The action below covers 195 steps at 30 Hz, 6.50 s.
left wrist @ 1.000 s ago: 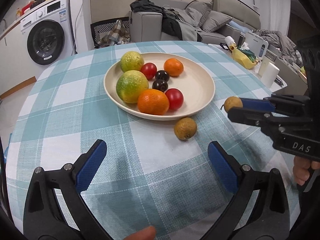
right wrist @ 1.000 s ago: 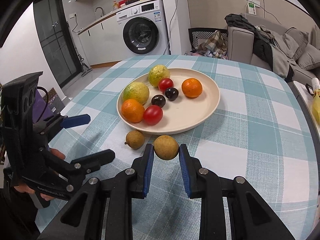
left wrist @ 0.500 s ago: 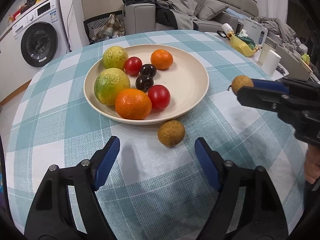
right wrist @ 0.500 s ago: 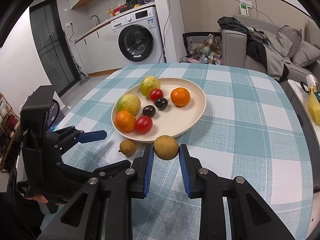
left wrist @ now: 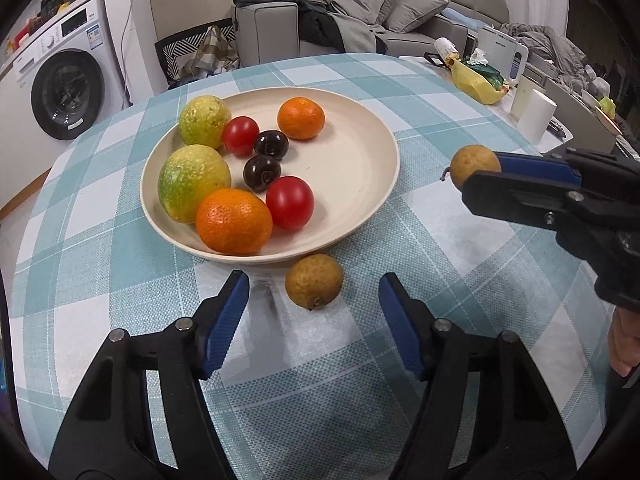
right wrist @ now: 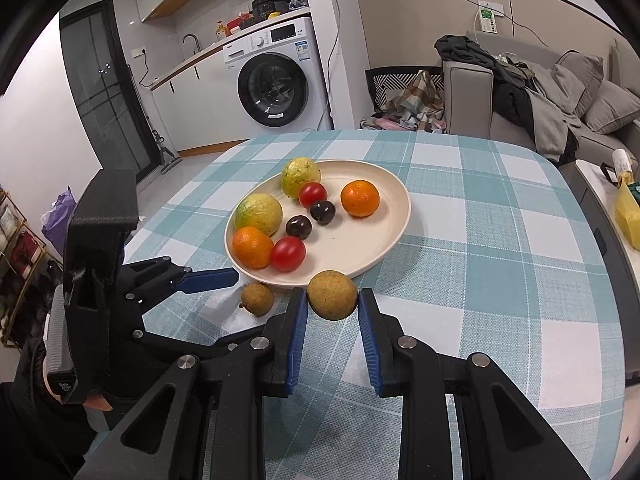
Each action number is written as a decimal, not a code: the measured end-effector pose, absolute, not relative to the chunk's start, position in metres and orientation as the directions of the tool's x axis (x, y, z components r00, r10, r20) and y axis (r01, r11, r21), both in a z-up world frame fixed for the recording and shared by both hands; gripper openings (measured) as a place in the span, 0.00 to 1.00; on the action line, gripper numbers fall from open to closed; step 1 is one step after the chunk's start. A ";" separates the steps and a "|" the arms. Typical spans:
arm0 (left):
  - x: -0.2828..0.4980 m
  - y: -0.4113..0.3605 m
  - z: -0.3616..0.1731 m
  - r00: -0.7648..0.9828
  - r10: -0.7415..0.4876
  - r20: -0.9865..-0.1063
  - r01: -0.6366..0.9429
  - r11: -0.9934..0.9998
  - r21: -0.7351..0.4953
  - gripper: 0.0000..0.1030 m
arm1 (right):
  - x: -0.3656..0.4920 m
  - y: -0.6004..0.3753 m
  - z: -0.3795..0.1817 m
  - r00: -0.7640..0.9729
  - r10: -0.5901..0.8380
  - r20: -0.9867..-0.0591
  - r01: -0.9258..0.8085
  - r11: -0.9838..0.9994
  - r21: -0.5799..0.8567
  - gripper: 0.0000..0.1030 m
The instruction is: Organize fruits
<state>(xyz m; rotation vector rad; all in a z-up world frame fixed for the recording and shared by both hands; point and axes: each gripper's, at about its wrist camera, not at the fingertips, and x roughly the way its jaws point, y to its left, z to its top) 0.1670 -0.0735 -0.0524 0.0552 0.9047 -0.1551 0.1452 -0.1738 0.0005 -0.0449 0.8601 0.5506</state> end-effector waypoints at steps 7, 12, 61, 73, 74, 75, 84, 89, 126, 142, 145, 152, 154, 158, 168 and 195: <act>0.169 -0.070 -0.056 0.595 -0.132 -0.793 0.158 0.986 -0.046 0.37 | 0.145 -0.173 0.000 0.521 0.439 -0.732 -0.476 0.861 0.178 0.26; 0.168 -0.067 -0.056 0.602 -0.145 -0.785 0.157 0.986 -0.062 0.25 | 0.145 -0.173 0.000 0.520 0.439 -0.733 -0.478 0.861 0.176 0.26; 0.184 -0.053 0.001 0.756 -0.120 -0.644 0.126 0.991 -0.036 0.25 | 0.181 -0.165 -0.004 0.575 0.442 -0.688 -0.404 0.885 0.231 0.26; 0.201 -0.055 -0.013 0.754 -0.115 -0.646 0.124 0.992 -0.032 0.25 | 0.192 -0.163 -0.016 0.582 0.434 -0.688 -0.374 0.894 0.247 0.26; 0.202 -0.056 -0.014 0.754 -0.115 -0.647 0.125 0.992 -0.030 0.25 | 0.192 -0.163 -0.017 0.586 0.430 -0.687 -0.371 0.896 0.244 0.26; 0.203 -0.056 -0.016 0.754 -0.114 -0.647 0.127 0.992 -0.027 0.25 | 0.193 -0.162 -0.018 0.583 0.429 -0.690 -0.371 0.896 0.243 0.26; 0.208 -0.059 -0.024 0.751 -0.130 -0.648 0.148 0.989 -0.026 0.25 | 0.192 -0.157 -0.021 0.583 0.416 -0.698 -0.383 0.898 0.215 0.26; 0.209 -0.060 -0.026 0.747 -0.133 -0.651 0.153 0.988 -0.026 0.25 | 0.194 -0.157 -0.023 0.585 0.410 -0.700 -0.378 0.901 0.211 0.26; 0.131 -0.020 0.006 0.826 -0.092 -0.556 0.071 0.996 -0.060 0.99 | 0.156 -0.197 0.005 0.690 0.408 -0.598 -0.387 0.906 0.172 1.00; 0.099 -0.002 0.005 0.887 -0.048 -0.458 0.002 0.995 -0.099 0.99 | 0.135 -0.187 0.007 0.702 0.466 -0.539 -0.465 0.873 0.148 1.00; 0.097 -0.001 0.005 0.894 -0.044 -0.445 0.001 0.996 -0.095 0.99 | 0.133 -0.186 0.006 0.705 0.471 -0.530 -0.471 0.870 0.147 1.00; 0.095 0.000 0.005 0.904 -0.047 -0.424 0.003 0.995 -0.104 0.99 | 0.131 -0.184 0.003 0.714 0.468 -0.521 -0.472 0.871 0.134 1.00; 0.096 -0.001 0.006 0.906 -0.046 -0.422 0.002 0.995 -0.104 0.99 | 0.131 -0.184 0.003 0.716 0.467 -0.519 -0.471 0.872 0.135 1.00; 0.095 -0.004 0.007 0.909 -0.050 -0.415 0.011 0.995 -0.094 0.99 | 0.129 -0.184 0.004 0.722 0.468 -0.510 -0.470 0.872 0.135 1.00; 0.094 -0.012 0.009 0.913 -0.053 -0.403 0.027 0.997 -0.071 0.99 | 0.125 -0.183 0.006 0.732 0.464 -0.499 -0.476 0.872 0.112 1.00; 0.092 -0.013 0.009 0.916 -0.056 -0.397 0.028 0.997 -0.074 0.99 | 0.124 -0.182 0.006 0.733 0.463 -0.497 -0.474 0.873 0.115 1.00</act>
